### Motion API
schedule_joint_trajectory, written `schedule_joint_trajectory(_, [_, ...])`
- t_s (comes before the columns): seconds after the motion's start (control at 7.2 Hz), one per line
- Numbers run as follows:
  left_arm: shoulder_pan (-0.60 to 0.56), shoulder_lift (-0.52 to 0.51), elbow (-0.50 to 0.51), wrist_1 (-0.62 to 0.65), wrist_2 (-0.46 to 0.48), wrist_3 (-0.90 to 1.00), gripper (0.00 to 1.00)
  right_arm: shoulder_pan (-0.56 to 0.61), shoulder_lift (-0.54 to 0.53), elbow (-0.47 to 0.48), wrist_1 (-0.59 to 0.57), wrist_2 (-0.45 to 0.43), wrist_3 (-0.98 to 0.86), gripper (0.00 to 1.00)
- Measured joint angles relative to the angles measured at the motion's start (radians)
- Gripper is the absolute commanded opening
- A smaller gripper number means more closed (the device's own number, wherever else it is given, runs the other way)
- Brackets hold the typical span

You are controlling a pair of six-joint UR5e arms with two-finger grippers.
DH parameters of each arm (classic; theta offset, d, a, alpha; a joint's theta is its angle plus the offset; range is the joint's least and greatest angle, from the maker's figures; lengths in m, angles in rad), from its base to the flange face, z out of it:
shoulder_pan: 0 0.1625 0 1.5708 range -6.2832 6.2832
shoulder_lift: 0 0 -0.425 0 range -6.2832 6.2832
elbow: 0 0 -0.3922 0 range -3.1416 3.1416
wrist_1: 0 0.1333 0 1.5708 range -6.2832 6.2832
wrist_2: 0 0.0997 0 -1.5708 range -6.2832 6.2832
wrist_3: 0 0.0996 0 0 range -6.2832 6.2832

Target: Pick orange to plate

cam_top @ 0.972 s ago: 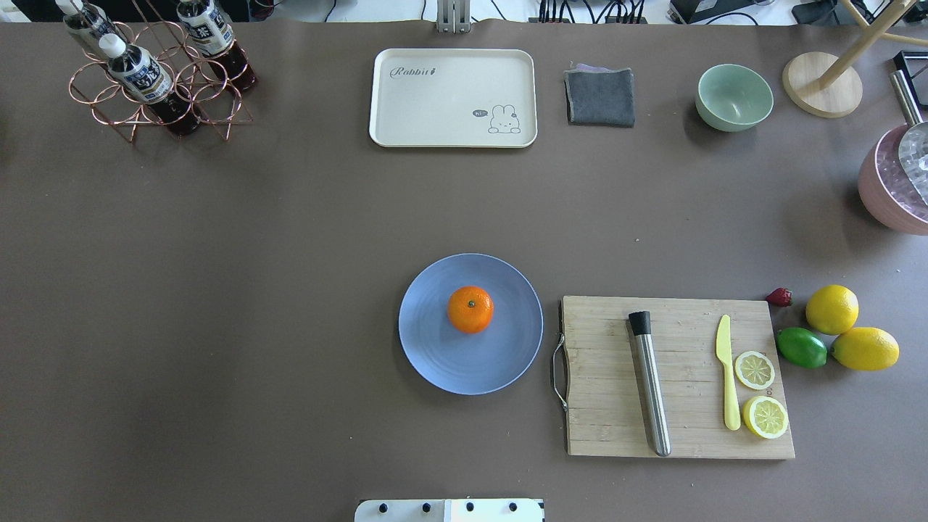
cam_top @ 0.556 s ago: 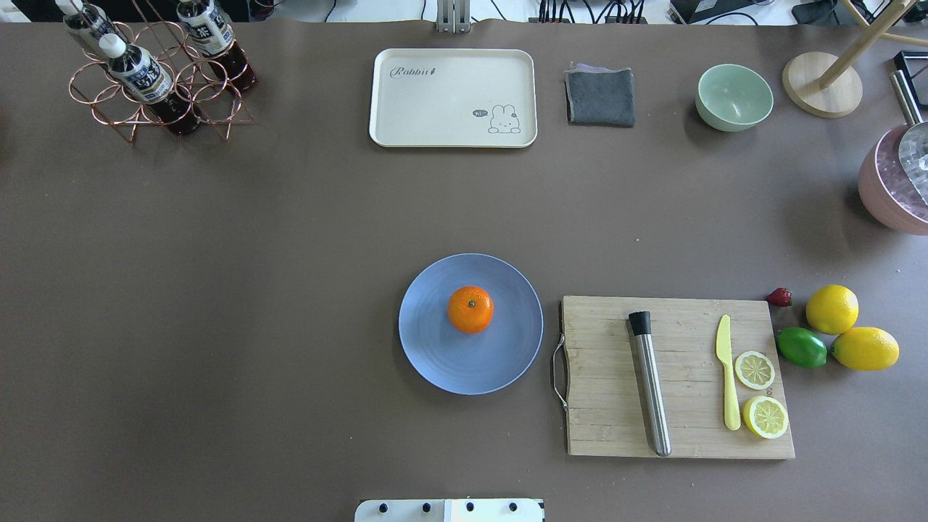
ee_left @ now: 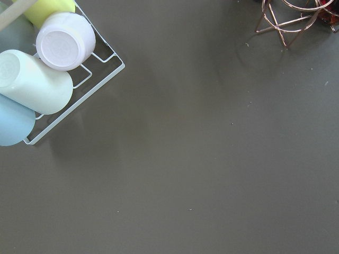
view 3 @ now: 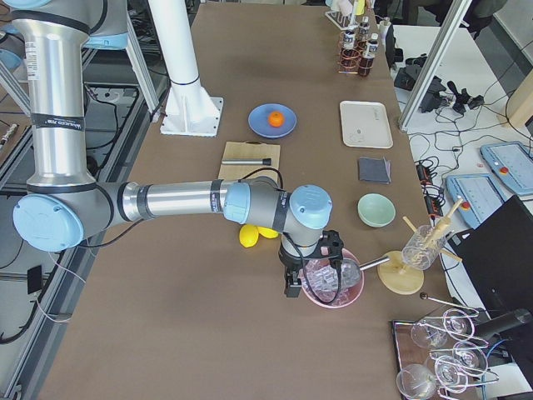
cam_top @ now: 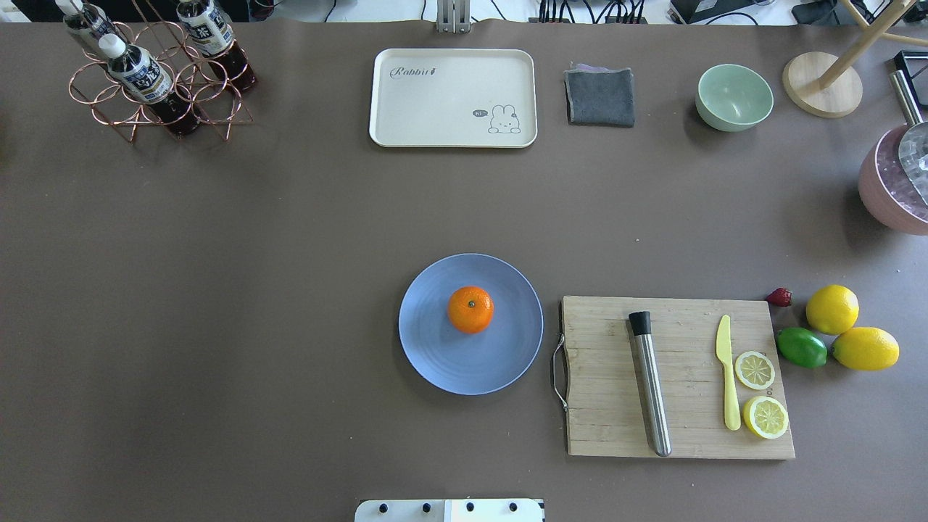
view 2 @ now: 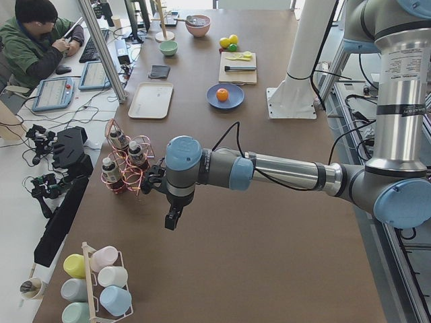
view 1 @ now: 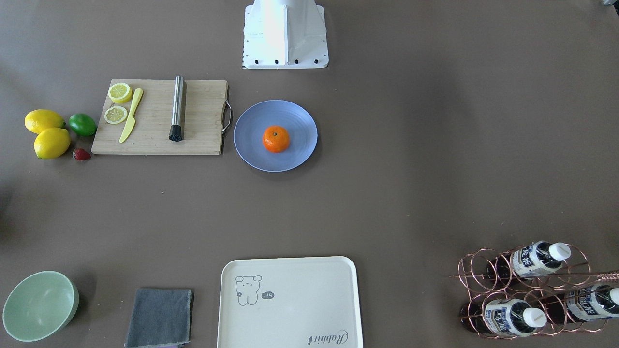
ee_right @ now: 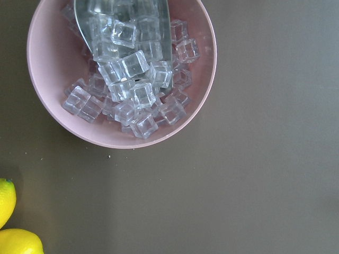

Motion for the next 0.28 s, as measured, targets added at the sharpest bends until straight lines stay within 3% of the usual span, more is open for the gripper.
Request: schedule_joint_trajectory(0.28, [0.000, 0.001, 0.001, 0.000, 0.000, 0.000, 0.98, 0.001, 0.000, -0.005, 0.014, 0.000, 0.001, 1.00])
